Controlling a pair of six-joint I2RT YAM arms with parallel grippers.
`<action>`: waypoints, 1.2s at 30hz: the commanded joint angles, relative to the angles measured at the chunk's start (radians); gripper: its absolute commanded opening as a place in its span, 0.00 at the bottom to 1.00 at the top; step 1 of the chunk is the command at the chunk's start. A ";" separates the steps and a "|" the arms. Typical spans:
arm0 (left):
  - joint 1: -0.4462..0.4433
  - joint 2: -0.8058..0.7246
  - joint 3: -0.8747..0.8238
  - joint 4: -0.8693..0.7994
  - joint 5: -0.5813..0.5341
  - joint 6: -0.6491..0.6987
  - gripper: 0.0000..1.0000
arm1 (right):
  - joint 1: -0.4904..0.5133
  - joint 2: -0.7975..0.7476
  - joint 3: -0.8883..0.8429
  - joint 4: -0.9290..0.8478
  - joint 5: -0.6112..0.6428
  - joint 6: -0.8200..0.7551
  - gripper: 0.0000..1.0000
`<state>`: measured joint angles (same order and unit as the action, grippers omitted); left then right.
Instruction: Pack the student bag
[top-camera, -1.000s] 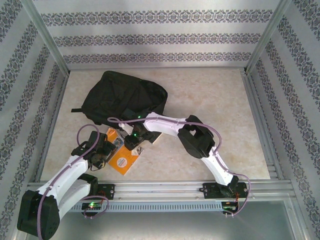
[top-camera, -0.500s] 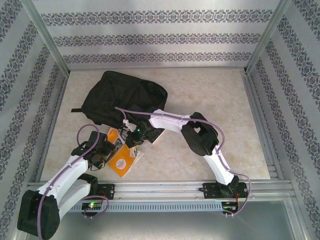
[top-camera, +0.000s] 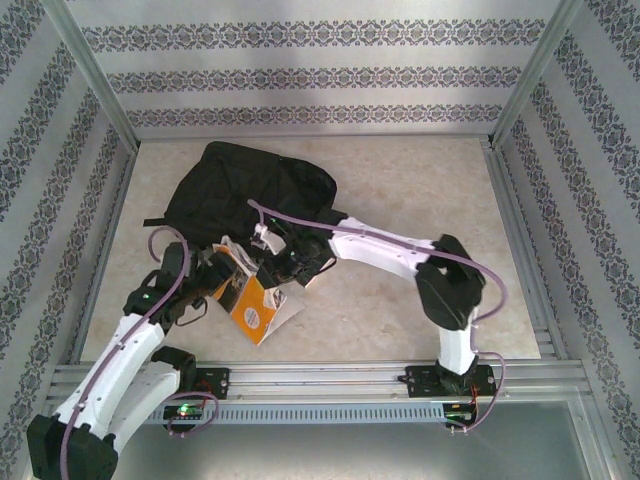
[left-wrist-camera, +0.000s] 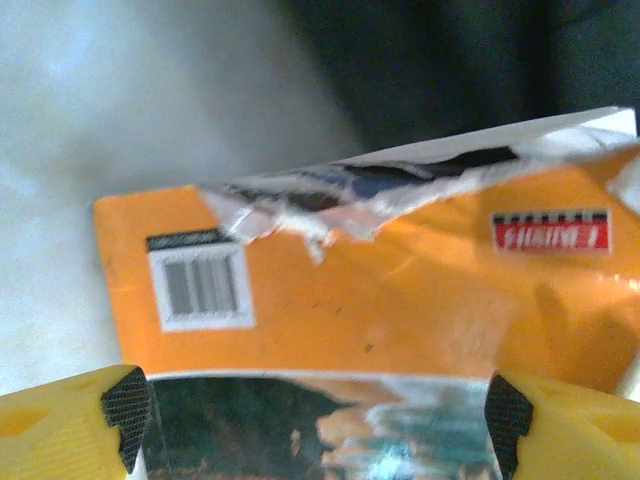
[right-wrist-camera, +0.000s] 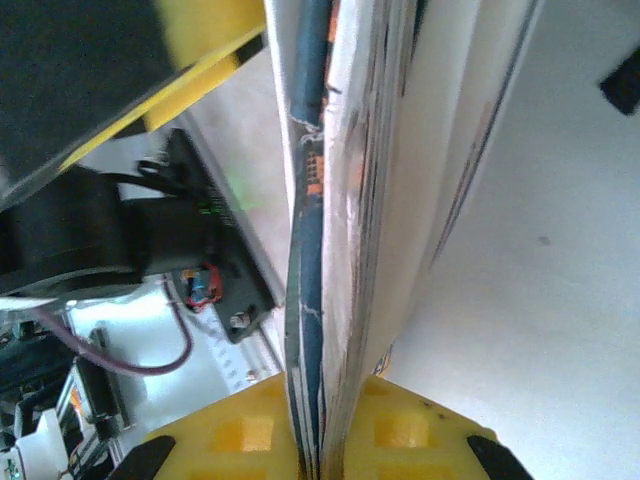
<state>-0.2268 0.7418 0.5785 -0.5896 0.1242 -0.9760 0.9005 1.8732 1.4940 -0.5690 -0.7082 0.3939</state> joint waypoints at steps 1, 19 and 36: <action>0.005 -0.009 0.071 -0.003 0.056 0.150 0.88 | -0.007 -0.115 -0.028 0.081 -0.041 -0.018 0.00; 0.004 0.111 0.318 0.221 0.456 0.391 0.91 | -0.248 -0.504 -0.333 0.418 -0.030 0.238 0.00; 0.005 0.252 0.376 0.413 0.603 0.294 0.93 | -0.324 -0.651 -0.410 0.659 -0.183 0.439 0.00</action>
<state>-0.2268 0.9997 0.9112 -0.2859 0.6781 -0.6556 0.5842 1.2644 1.0832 -0.0505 -0.8322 0.7815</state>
